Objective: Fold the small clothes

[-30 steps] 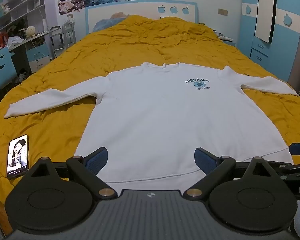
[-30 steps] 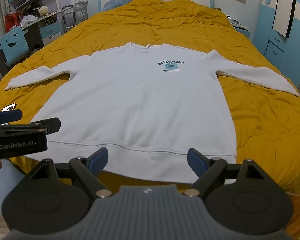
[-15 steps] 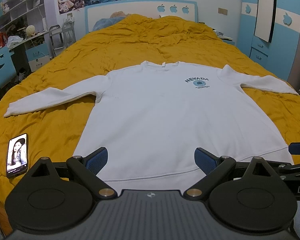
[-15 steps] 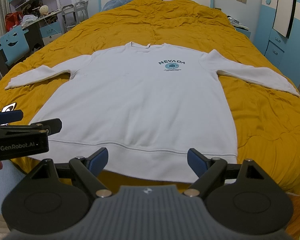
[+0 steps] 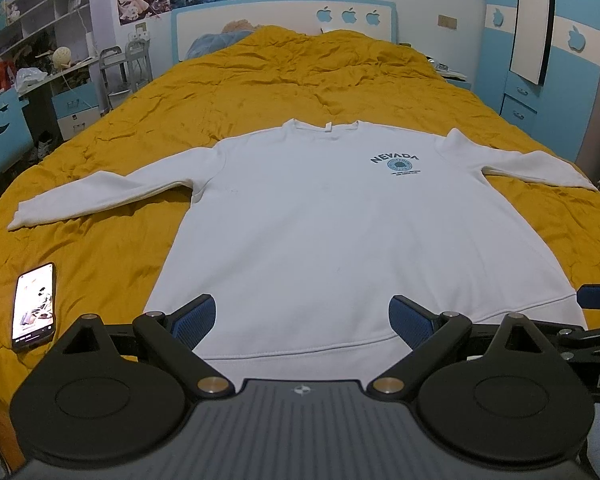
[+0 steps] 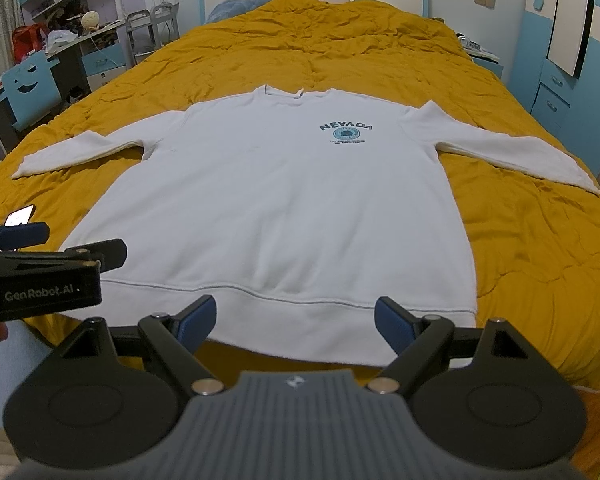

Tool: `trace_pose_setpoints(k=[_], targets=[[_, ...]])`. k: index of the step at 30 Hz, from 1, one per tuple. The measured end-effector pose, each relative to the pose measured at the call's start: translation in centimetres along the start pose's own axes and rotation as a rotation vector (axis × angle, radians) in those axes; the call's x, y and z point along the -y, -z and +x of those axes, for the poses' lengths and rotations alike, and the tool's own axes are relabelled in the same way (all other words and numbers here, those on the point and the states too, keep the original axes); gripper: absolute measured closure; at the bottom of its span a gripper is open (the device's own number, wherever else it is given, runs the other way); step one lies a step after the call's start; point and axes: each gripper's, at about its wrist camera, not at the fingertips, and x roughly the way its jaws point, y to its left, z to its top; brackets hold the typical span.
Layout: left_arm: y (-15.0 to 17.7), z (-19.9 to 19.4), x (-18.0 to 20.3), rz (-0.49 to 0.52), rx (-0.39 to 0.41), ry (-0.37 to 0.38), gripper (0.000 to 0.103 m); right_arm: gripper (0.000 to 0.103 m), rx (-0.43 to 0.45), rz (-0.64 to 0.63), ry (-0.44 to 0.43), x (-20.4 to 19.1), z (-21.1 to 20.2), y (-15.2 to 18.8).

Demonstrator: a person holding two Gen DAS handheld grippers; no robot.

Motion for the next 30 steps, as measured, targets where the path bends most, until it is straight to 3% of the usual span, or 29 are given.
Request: trace_pose_setpoints(k=[30], targets=[[0.03,0.04,-0.13,-0.007,-0.007,0.001,0.0,0.021,0.004,-0.01,-0.005,-0.3,-0.65,-0.18]])
